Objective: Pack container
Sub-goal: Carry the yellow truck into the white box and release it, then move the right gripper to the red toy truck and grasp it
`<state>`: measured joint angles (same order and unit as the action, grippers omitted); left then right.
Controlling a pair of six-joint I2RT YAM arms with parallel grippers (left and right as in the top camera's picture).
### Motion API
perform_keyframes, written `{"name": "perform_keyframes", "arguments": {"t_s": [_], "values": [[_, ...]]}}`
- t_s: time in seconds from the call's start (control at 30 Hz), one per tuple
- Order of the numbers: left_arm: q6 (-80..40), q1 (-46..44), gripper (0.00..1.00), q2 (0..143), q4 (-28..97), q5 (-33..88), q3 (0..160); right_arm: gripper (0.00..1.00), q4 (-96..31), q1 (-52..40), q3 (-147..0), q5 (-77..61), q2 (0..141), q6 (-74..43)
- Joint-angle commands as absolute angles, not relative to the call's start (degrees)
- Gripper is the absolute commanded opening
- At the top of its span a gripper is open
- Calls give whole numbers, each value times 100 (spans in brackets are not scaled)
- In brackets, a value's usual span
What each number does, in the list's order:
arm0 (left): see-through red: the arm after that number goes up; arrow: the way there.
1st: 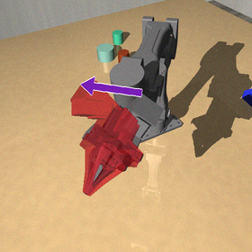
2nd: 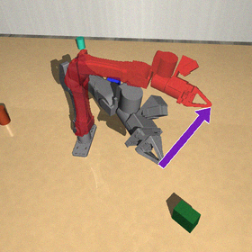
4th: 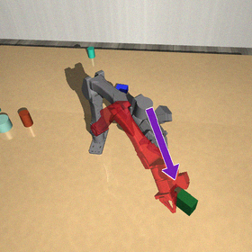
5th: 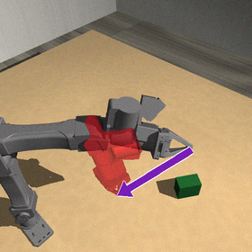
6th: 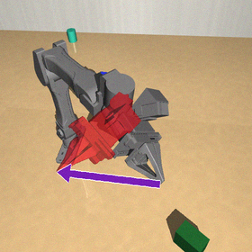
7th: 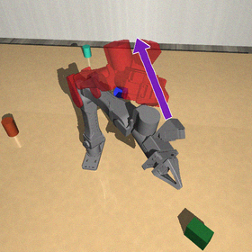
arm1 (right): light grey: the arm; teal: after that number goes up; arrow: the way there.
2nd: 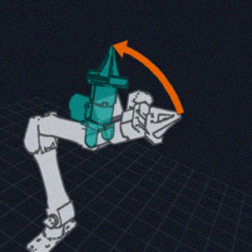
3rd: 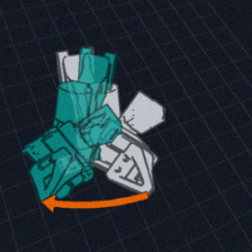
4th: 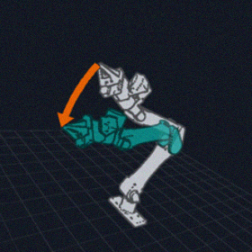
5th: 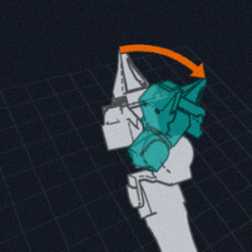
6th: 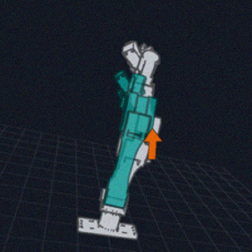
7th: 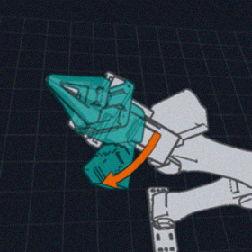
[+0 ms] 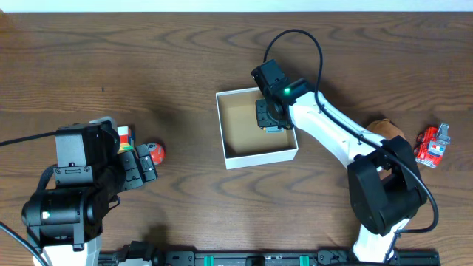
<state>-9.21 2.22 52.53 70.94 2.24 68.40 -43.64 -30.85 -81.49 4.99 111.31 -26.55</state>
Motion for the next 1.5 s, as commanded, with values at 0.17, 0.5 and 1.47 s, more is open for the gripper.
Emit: {"name": "perform_keyframes", "arguments": {"t_s": [0.17,0.5,1.47], "values": [[-913,246,98,5273,7109,237,6949,50,-4554,-3061,-8173,558,11100,-2832],[-913,246,98,5273,7111,237,6952,84,-4654,-3083,-8176,556,11024,-2829],[-910,246,98,5273,7111,235,6949,99,-6600,298,-8184,1007,7594,-3247]]}}
